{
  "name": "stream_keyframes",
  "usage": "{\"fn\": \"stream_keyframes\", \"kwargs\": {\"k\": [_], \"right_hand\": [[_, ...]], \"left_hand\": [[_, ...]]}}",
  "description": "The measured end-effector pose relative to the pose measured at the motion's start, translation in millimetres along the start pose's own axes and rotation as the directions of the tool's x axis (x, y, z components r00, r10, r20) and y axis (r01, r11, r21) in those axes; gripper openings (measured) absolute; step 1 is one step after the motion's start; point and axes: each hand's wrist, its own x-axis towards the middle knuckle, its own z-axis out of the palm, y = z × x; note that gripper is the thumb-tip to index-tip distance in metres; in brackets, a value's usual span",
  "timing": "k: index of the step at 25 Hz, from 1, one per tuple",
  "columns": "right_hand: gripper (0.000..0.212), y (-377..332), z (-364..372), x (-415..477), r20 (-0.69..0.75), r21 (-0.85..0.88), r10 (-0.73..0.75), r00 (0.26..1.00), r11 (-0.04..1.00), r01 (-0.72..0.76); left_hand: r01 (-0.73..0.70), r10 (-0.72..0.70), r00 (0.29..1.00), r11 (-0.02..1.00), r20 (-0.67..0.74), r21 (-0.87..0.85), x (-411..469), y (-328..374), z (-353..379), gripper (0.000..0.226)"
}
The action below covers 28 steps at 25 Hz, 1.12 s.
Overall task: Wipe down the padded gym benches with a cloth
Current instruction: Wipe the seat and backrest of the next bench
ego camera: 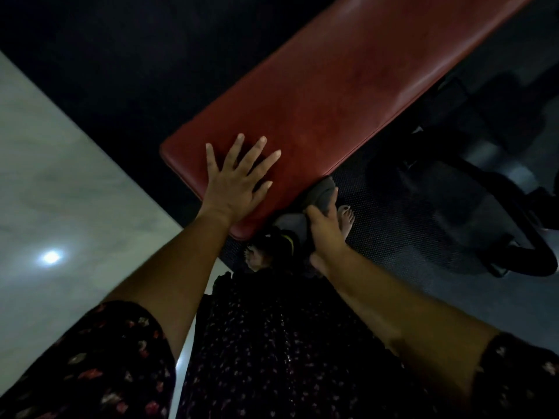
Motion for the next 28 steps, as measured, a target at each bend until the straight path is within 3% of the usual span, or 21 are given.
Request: {"fn": "stream_keyframes", "kwargs": {"k": [3,7,12,14,15,16,18,19,21,23,26,28], "right_hand": [[0.102,18,27,-13,-0.042,-0.100,0.048,0.998,0.994,-0.052],[0.109,76,43,-49,0.188,-0.201,0.216,0.958,0.963,-0.178],[0.097,70,18,-43,0.134,-0.350,0.019,0.991,0.936,0.029],[0.094,54,14,-61,0.317,-0.594,0.026,0.948,0.785,0.177],[0.092,49,13,-76,0.445,-0.728,0.047,0.895,0.601,0.330],[0.089,44,15,-91,0.580,-0.778,0.070,0.811,0.340,0.528],[0.082,35,20,-106,0.804,-0.541,0.119,0.582,-0.259,0.800],[0.076,31,24,-101,0.870,-0.344,0.147,0.470,-0.501,0.794],[0.063,24,30,-74,0.916,-0.049,0.207,0.344,-0.792,0.608],[0.053,16,28,-47,0.870,0.242,0.381,0.314,-0.884,0.401],[0.043,5,23,-25,0.645,0.668,0.706,0.292,-0.707,0.235],[0.032,-5,38,-25,0.639,0.713,0.743,0.199,-0.670,0.207]], "left_hand": [[0.033,-0.031,0.998,0.999,0.054,-0.034,0,2,-3,0.058],[0.014,-0.019,0.989,0.999,0.145,0.035,2,-2,-8,0.059],[-0.015,0.008,0.987,0.999,0.161,0.042,0,-4,-11,0.061],[-0.012,0.014,0.994,1.000,0.108,-0.026,-2,-4,-11,0.063],[0.044,-0.040,0.997,0.997,0.059,-0.070,-4,-7,-13,0.064],[0.144,-0.143,0.990,0.983,0.016,-0.114,-5,-12,-16,0.064],[0.374,-0.380,0.925,0.915,-0.010,-0.151,-15,-29,-24,0.063],[0.438,-0.441,0.898,0.889,0.010,-0.133,-22,-40,-27,0.063],[0.447,-0.437,0.893,0.891,0.108,-0.086,-37,-64,-32,0.063],[0.401,-0.379,0.903,0.913,0.202,-0.080,-44,-82,-36,0.066],[0.371,-0.351,0.906,0.927,0.237,-0.045,-42,-88,-40,0.071],[0.377,-0.369,0.902,0.926,0.223,0.004,-42,-83,-42,0.067]]}}
